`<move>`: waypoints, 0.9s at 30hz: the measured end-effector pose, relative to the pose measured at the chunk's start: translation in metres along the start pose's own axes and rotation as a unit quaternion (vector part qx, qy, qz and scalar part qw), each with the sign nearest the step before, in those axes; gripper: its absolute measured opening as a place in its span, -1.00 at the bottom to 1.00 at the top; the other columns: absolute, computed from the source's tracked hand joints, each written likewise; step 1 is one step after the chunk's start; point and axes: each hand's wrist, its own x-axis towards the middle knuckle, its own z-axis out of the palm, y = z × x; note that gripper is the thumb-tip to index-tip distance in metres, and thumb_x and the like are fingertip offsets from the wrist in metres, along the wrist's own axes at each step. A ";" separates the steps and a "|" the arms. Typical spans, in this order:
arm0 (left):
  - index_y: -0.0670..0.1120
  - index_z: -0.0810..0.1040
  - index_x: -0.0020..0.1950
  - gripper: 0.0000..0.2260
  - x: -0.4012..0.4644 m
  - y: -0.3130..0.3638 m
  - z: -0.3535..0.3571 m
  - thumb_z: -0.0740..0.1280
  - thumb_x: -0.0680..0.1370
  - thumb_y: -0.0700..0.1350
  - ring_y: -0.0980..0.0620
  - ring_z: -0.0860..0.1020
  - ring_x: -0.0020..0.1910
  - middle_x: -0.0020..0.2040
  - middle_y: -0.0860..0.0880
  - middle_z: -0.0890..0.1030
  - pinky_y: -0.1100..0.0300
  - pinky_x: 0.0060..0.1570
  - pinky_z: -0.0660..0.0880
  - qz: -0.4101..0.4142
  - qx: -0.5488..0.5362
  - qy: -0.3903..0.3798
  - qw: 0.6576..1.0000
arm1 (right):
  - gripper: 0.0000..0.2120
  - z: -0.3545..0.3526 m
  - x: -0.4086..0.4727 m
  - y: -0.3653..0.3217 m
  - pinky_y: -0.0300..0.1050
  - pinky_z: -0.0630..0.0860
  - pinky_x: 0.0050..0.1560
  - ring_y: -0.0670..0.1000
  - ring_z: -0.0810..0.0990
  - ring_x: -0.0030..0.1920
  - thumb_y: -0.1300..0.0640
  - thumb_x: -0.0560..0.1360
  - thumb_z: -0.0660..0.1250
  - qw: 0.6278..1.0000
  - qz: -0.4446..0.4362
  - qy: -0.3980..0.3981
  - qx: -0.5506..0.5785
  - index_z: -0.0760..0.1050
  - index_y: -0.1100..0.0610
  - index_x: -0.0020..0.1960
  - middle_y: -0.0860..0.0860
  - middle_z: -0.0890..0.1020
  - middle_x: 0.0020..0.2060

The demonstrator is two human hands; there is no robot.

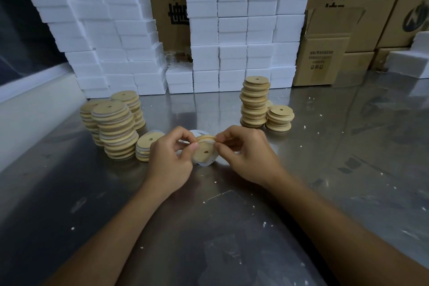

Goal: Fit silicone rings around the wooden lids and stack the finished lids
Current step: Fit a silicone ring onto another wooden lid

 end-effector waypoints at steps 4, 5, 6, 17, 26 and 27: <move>0.07 0.50 -0.24 -0.72 0.001 -0.001 -0.001 0.42 0.48 -0.30 0.19 0.62 -0.20 -0.23 0.14 0.62 0.47 -0.22 0.46 -0.016 -0.009 -0.003 1.000 | -0.95 0.000 0.001 0.000 -0.14 0.65 -0.07 -0.15 0.68 -0.19 0.21 0.49 0.44 0.999 0.026 0.020 0.021 0.66 0.17 -0.06 -0.05 0.71 -0.21; 0.07 0.50 -0.24 -0.72 0.001 -0.001 -0.001 0.42 0.48 -0.30 0.18 0.62 -0.19 -0.23 0.14 0.62 0.47 -0.21 0.47 -0.019 -0.009 -0.006 1.000 | -0.96 0.000 0.001 0.000 -0.12 0.65 -0.08 -0.14 0.68 -0.20 0.21 0.49 0.44 0.999 0.031 0.020 0.021 0.65 0.16 -0.07 -0.06 0.71 -0.22; 0.07 0.51 -0.24 -0.73 0.001 -0.002 -0.001 0.43 0.48 -0.29 0.17 0.63 -0.18 -0.23 0.14 0.63 0.46 -0.20 0.47 -0.019 -0.007 -0.008 1.000 | -0.97 0.000 0.002 0.000 -0.11 0.65 -0.09 -0.13 0.68 -0.20 0.20 0.49 0.44 0.999 0.033 0.019 0.020 0.65 0.14 -0.08 -0.06 0.71 -0.23; 0.05 0.51 -0.25 -0.72 0.001 -0.003 0.001 0.43 0.47 -0.32 0.15 0.64 -0.19 -0.25 0.13 0.63 0.31 -0.13 0.53 -0.041 -0.026 -0.015 0.999 | -0.99 -0.004 0.002 0.003 -0.17 0.66 -0.14 -0.10 0.69 -0.21 0.20 0.47 0.44 0.997 0.063 -0.017 0.043 0.64 0.11 -0.11 -0.07 0.71 -0.22; -0.08 0.49 -0.24 -0.79 -0.002 -0.007 0.004 0.38 0.49 -0.36 -0.04 0.66 -0.30 -0.35 0.05 0.61 -0.19 -0.14 0.62 -0.096 -0.091 -0.025 0.991 | -0.96 0.002 -0.003 0.005 -0.05 0.66 -0.18 -0.10 0.68 -0.24 0.19 0.47 0.46 0.996 0.060 0.037 0.055 0.62 0.09 -0.14 -0.10 0.70 -0.22; -0.07 0.49 -0.26 -0.77 -0.002 -0.006 0.005 0.39 0.47 -0.37 0.01 0.66 -0.31 -0.35 0.06 0.61 -0.13 -0.14 0.63 -0.086 -0.079 -0.028 0.993 | -0.97 0.002 -0.003 0.004 -0.08 0.66 -0.16 -0.11 0.68 -0.21 0.20 0.47 0.46 0.997 0.046 0.046 0.048 0.63 0.11 -0.13 -0.11 0.70 -0.22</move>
